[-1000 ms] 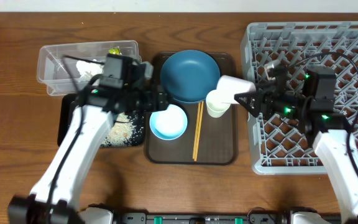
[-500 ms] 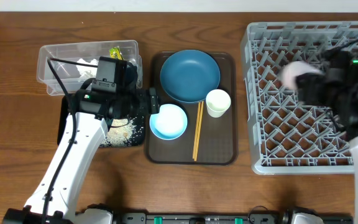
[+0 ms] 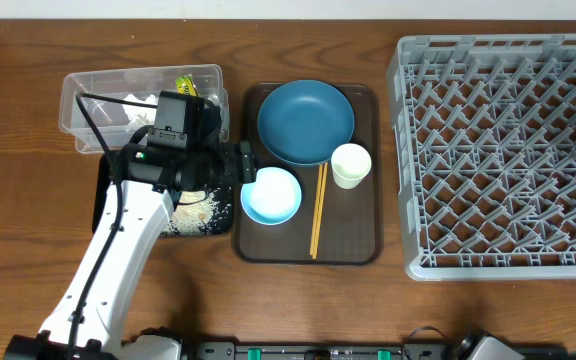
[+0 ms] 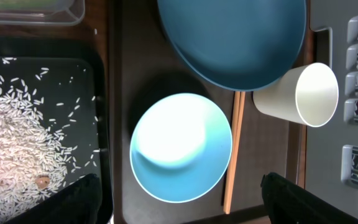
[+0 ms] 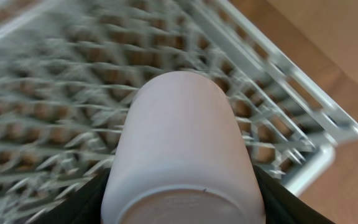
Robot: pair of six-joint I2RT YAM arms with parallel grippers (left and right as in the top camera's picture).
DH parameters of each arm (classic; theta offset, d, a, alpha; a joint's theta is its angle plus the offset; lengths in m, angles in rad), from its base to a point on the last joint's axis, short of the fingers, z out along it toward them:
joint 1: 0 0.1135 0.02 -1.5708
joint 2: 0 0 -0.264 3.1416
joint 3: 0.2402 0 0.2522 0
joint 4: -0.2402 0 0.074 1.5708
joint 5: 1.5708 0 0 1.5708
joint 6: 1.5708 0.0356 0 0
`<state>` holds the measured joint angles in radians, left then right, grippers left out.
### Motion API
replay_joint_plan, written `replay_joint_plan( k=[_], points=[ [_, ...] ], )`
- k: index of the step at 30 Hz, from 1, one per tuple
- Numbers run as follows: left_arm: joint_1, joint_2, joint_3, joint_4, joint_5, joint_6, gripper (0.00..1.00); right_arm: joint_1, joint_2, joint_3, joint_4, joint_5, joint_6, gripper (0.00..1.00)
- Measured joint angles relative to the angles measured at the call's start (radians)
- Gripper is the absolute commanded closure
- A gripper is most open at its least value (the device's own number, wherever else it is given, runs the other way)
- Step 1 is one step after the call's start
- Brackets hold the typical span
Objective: Sort waste into correct bins and load items into the dishwasher rack
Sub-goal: 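Carry the cup right and place it upside down in the rack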
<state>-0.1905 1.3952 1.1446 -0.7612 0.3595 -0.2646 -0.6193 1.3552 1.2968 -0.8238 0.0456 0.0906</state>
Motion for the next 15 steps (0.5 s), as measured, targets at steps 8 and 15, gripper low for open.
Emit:
replay_joint_plan(
  k=[8, 15],
  points=[
    [0.0, 0.0, 0.0, -0.001, 0.0, 0.0, 0.15, -0.111, 0.138, 0.0, -0.014, 0.008, 0.052, 0.99],
    [0.0, 0.0, 0.0, -0.001, 0.0, 0.0, 0.15, -0.146, 0.223, 0.0, -0.005, 0.017, 0.077, 0.99]
  ],
)
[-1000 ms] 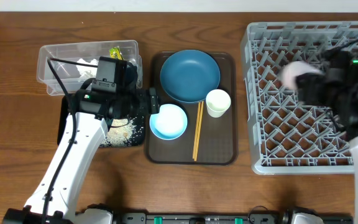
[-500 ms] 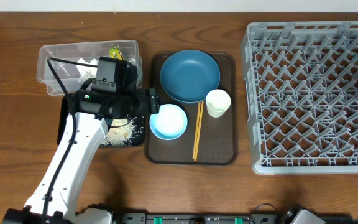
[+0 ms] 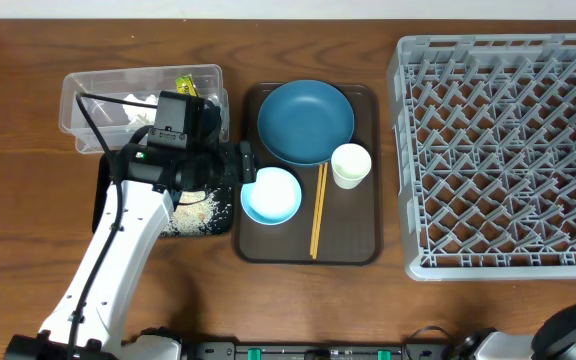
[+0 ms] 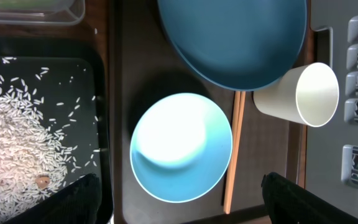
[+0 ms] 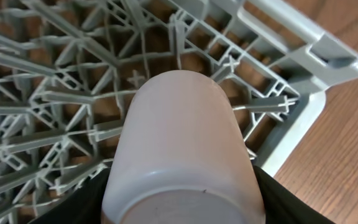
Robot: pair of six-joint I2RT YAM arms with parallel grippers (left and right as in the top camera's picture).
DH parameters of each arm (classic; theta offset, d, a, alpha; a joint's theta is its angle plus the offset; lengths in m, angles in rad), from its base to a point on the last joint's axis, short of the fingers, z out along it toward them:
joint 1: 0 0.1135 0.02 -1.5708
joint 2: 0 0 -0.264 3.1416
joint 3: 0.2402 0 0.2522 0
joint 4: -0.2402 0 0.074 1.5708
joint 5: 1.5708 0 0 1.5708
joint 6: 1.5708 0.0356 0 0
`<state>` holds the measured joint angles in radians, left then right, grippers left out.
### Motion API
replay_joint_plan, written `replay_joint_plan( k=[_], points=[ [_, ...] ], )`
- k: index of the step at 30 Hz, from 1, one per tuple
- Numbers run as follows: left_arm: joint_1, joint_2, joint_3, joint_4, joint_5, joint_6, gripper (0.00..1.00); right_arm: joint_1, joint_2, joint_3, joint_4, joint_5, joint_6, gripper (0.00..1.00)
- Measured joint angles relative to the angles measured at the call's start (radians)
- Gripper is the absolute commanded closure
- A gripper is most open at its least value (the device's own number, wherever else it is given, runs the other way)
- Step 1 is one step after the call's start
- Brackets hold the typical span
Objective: Sort waste into correct bins and load items into the dishwasher rack
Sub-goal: 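Carry the cup right and place it upside down in the rack, then reach the left gripper to the white paper cup on the brown tray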
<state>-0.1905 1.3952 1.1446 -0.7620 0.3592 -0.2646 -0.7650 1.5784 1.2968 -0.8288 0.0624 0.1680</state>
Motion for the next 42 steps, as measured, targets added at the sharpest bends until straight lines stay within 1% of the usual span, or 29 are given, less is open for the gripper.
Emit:
replay_joint_plan(
  k=[4, 5, 6, 8, 10, 11, 12, 13, 14, 16, 17, 24, 34, 39, 40, 42],
  points=[
    [0.0, 0.0, 0.0, 0.0, 0.0, 0.0, 0.15, -0.006, 0.05, 0.0, 0.001, 0.005, 0.006, 0.98],
    [0.0, 0.0, 0.0, 0.0, 0.0, 0.0, 0.15, -0.006, 0.064, 0.0, 0.001, 0.006, 0.007, 0.94],
    [0.0, 0.0, 0.0, 0.0, 0.0, 0.0, 0.15, -0.007, 0.076, 0.0, 0.002, 0.007, 0.008, 0.86],
    [0.0, 0.0, 0.0, 0.0, 0.0, 0.0, 0.15, -0.007, 0.098, 0.0, 0.002, 0.01, 0.008, 0.6],
    [0.0, 0.0, 0.0, 0.0, 0.0, 0.0, 0.14, -0.008, 0.115, 0.0, 0.003, 0.01, 0.008, 0.38],
    [0.0, 0.0, 0.0, 0.0, 0.0, 0.0, 0.14, -0.008, 0.119, 0.0, 0.005, 0.005, 0.009, 0.25],
    [0.0, 0.0, 0.0, 0.0, 0.0, 0.0, 0.11, -0.009, 0.121, 0.0, 0.009, -0.003, 0.014, 0.14],
    [0.0, 0.0, 0.0, 0.0, 0.0, 0.002, 0.11, -0.01, 0.121, 0.0, 0.014, -0.018, 0.016, 0.08],
    [0.0, 0.0, 0.0, 0.0, 0.0, 0.003, 0.1, -0.01, 0.121, 0.0, 0.019, -0.037, 0.019, 0.04],
    [0.0, 0.0, 0.0, 0.0, 0.0, 0.003, 0.1, -0.01, 0.121, 0.0, 0.024, -0.07, 0.016, 0.01],
    [0.0, 0.0, 0.0, 0.0, 0.0, 0.003, 0.09, -0.01, 0.121, 0.0, 0.024, -0.082, 0.017, 0.01],
    [0.0, 0.0, 0.0, 0.01, 0.0, 0.003, 0.09, -0.01, 0.089, 0.0, 0.025, -0.148, 0.015, 0.04],
    [-0.042, 0.0, 0.0, 0.064, 0.0, 0.003, 0.09, -0.01, -0.133, 0.011, 0.052, -0.213, 0.015, 0.11],
    [-0.068, 0.004, 0.0, 0.097, 0.0, 0.003, 0.09, 0.005, -0.15, 0.017, -0.03, -0.268, 0.015, 0.1],
    [-0.073, 0.007, 0.0, 0.109, 0.0, 0.003, 0.09, 0.016, -0.149, 0.017, -0.05, -0.283, 0.015, 0.07],
    [-0.092, 0.018, 0.0, 0.149, 0.0, 0.003, 0.09, 0.037, -0.147, 0.017, -0.075, -0.303, 0.012, 0.06]
  ],
)
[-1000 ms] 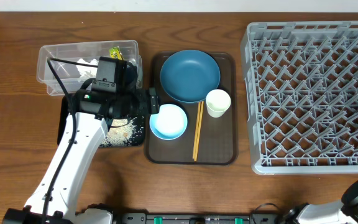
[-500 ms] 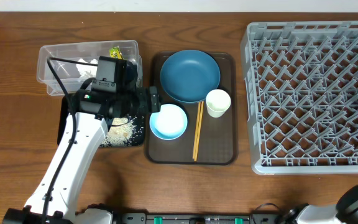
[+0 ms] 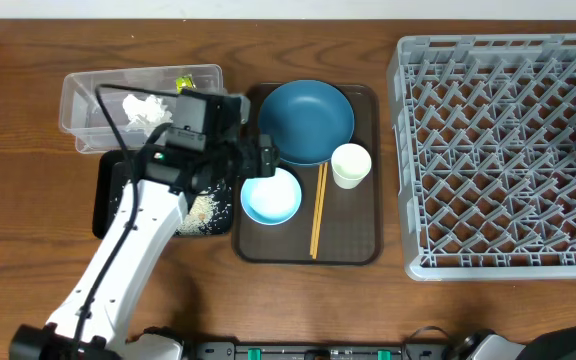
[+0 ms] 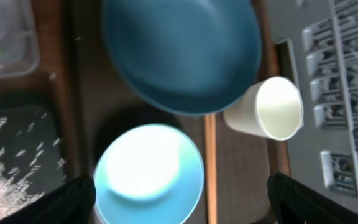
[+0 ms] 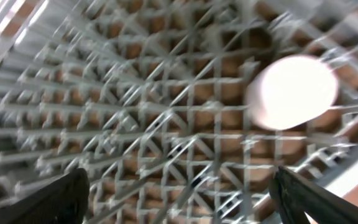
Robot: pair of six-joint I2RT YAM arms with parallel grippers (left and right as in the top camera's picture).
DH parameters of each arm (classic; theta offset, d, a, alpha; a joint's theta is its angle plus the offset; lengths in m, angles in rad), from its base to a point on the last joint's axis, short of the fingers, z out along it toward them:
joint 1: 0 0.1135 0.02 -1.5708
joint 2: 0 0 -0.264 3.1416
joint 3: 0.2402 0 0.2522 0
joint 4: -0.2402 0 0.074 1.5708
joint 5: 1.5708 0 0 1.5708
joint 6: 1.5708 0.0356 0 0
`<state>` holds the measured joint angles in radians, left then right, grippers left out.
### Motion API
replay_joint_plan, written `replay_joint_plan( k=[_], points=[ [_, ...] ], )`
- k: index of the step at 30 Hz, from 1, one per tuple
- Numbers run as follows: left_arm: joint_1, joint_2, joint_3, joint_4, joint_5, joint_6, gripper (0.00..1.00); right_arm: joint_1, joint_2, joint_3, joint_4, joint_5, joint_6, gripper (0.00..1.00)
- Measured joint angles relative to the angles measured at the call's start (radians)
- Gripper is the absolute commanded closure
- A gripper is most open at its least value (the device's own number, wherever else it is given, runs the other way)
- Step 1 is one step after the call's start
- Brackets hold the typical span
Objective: Sort waste into correct bins and load items into the dishwasher rack
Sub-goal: 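Reach the left gripper to the white paper cup on the brown tray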
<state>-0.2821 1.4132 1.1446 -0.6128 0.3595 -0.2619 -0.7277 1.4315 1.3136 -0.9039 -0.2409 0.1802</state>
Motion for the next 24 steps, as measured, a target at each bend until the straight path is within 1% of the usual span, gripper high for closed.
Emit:
replay_joint_plan(
  k=[6, 10, 16, 18, 22, 24],
  points=[
    [-0.096, 0.064, 0.0, 0.194, -0.003, 0.0, 0.09, 0.128, 0.0, 0.0, -0.043, -0.056, -0.027, 0.04],
    [-0.169, 0.138, 0.0, 0.316, -0.003, 0.0, 0.1, 0.21, 0.0, 0.0, -0.045, -0.063, -0.044, 0.04],
    [-0.25, 0.272, 0.0, 0.425, -0.003, 0.0, 0.11, 0.256, 0.0, 0.0, -0.047, -0.055, -0.058, 0.03],
    [-0.264, 0.312, 0.0, 0.447, -0.003, 0.0, 0.14, 0.256, 0.0, 0.0, -0.048, -0.053, -0.059, 0.03],
    [-0.274, 0.383, 0.0, 0.461, -0.003, -0.003, 0.29, 0.256, 0.0, 0.0, -0.05, -0.051, -0.059, 0.03],
    [-0.274, 0.408, 0.0, 0.452, -0.004, -0.006, 0.35, 0.256, 0.0, 0.0, -0.051, -0.051, -0.059, 0.02]
  ],
)
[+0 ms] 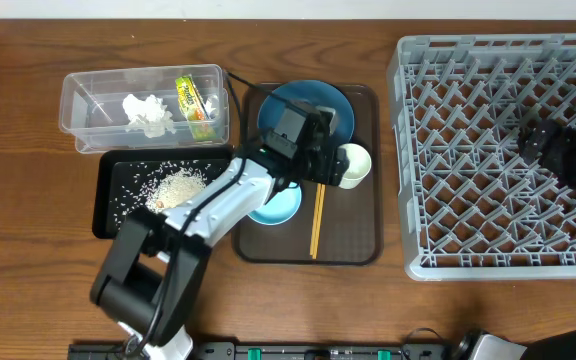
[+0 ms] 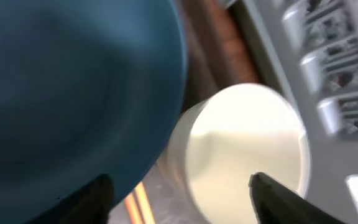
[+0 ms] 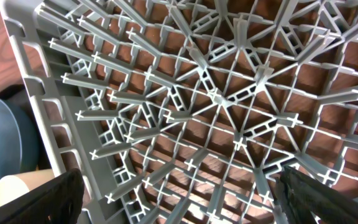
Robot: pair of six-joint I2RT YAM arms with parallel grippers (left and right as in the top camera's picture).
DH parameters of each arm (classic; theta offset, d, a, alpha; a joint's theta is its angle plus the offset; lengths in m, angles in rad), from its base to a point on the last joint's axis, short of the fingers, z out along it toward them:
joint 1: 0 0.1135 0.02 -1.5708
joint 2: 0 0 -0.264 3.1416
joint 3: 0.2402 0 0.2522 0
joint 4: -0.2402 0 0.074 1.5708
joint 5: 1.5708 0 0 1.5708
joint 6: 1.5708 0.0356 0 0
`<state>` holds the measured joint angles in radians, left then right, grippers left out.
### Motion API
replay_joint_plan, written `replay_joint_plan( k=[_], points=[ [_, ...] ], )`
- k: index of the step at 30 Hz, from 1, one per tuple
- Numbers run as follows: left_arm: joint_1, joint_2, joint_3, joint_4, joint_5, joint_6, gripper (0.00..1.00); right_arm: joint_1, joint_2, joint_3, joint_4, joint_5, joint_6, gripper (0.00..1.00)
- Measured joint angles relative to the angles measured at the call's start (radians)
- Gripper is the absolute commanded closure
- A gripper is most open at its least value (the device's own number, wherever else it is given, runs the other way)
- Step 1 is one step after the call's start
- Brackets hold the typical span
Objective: Sort waste into correct bins and load items into the dishwasher rack
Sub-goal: 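Reach the left gripper to the white paper cup on the brown tray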
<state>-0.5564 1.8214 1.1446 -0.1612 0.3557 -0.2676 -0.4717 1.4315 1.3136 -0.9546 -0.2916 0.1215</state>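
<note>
On the brown tray (image 1: 353,230) lie a dark blue plate (image 1: 268,108), a light blue bowl (image 1: 273,208), a white cup (image 1: 354,165) and chopsticks (image 1: 316,215). My left gripper (image 1: 326,160) hangs open just over the white cup (image 2: 247,149), beside the plate (image 2: 73,81); part of the cup's rim lies between its fingers. My right gripper (image 1: 553,150) is open above the grey dishwasher rack (image 1: 405,150), holding nothing. A pink cup stands in the rack at its right edge and shows as a sliver in the right wrist view.
A clear bin (image 1: 73,105) with tissue and a green wrapper stands at the back left. In front of it is a black tray (image 1: 108,205) with spilled rice (image 1: 173,187). The rack's grid (image 3: 216,99) fills the right wrist view.
My left gripper has moved right, from over the bowl and plate to close over the white cup. My right gripper has moved left across the rack, away from the pink cup.
At first my right gripper held the pink cup over the rack's right side, while my left hung open by the bowl. Then the pink cup stood in the rack, released. Now my left gripper is at the white cup and my right is over mid-rack.
</note>
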Motion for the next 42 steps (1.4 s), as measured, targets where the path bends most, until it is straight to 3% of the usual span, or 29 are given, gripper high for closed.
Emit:
replay_joint_plan(
  k=[5, 13, 23, 25, 32, 36, 42],
  points=[
    [0.0, 0.023, 0.0, -0.052, 0.0, 0.001, 0.6, 0.0, 0.0, 0.0, -0.002, 0.0, 0.0, 0.02],
    [-0.001, 0.023, 0.0, -0.079, 0.001, 0.002, 0.75, 0.0, 0.0, 0.0, -0.002, 0.0, 0.0, 0.01],
    [-0.001, 0.016, 0.0, -0.079, 0.004, 0.003, 0.78, 0.0, 0.0, 0.0, -0.002, 0.0, 0.0, 0.01],
    [-0.001, 0.011, 0.0, -0.078, 0.004, 0.003, 0.73, 0.0, 0.0, 0.0, -0.002, 0.0, 0.0, 0.01],
    [-0.001, 0.005, 0.0, -0.079, 0.004, 0.003, 0.72, 0.0, 0.0, 0.0, -0.006, 0.0, -0.003, 0.01],
    [-0.001, 0.002, 0.0, -0.078, 0.004, 0.001, 0.77, 0.0, 0.0, 0.0, -0.006, 0.0, -0.005, 0.01],
    [-0.001, -0.006, 0.0, -0.077, 0.003, 0.003, 0.78, 0.0, 0.0, 0.0, -0.006, 0.0, -0.008, 0.01]
  ],
)
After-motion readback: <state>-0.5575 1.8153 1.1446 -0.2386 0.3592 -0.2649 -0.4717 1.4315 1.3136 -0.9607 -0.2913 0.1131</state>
